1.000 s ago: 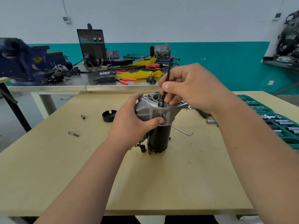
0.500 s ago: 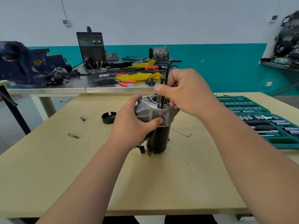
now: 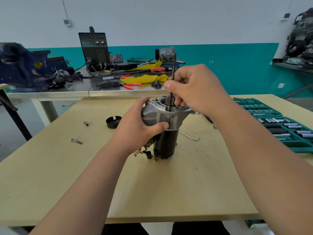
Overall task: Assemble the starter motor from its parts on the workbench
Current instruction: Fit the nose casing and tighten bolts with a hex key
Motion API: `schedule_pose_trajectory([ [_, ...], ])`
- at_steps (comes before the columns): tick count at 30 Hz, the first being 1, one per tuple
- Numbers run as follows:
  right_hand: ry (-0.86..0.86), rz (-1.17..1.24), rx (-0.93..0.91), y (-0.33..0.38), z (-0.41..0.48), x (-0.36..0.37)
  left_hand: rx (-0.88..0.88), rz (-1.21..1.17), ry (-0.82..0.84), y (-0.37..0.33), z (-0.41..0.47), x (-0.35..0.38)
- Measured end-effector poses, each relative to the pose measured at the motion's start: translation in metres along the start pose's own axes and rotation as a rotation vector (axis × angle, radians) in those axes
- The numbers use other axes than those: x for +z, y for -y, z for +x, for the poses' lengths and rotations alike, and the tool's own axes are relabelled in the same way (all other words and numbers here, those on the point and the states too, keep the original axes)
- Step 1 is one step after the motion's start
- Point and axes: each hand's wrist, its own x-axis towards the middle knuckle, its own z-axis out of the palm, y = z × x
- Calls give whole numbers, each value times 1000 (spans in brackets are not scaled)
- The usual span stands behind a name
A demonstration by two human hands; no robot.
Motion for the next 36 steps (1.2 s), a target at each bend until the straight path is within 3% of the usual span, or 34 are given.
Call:
schedule_pose_trajectory([
  [3, -124, 16, 24, -4, -2, 11, 12, 38, 64, 3, 0, -4],
  [7, -152, 65, 46, -8, -2, 17, 43, 83, 15, 6, -3, -4],
  [15, 78, 282, 23, -9, -7, 10, 16, 72, -9, 13, -6, -6],
  [19, 176, 199, -6, -3, -5, 3, 14, 64, 40, 12, -4, -7],
  [32, -78, -15, -40, -8, -9, 9, 26, 115, 72, 7, -1, -10],
  [36, 3, 5, -54, -4, -6, 10, 27, 111, 67, 8, -2, -10],
])
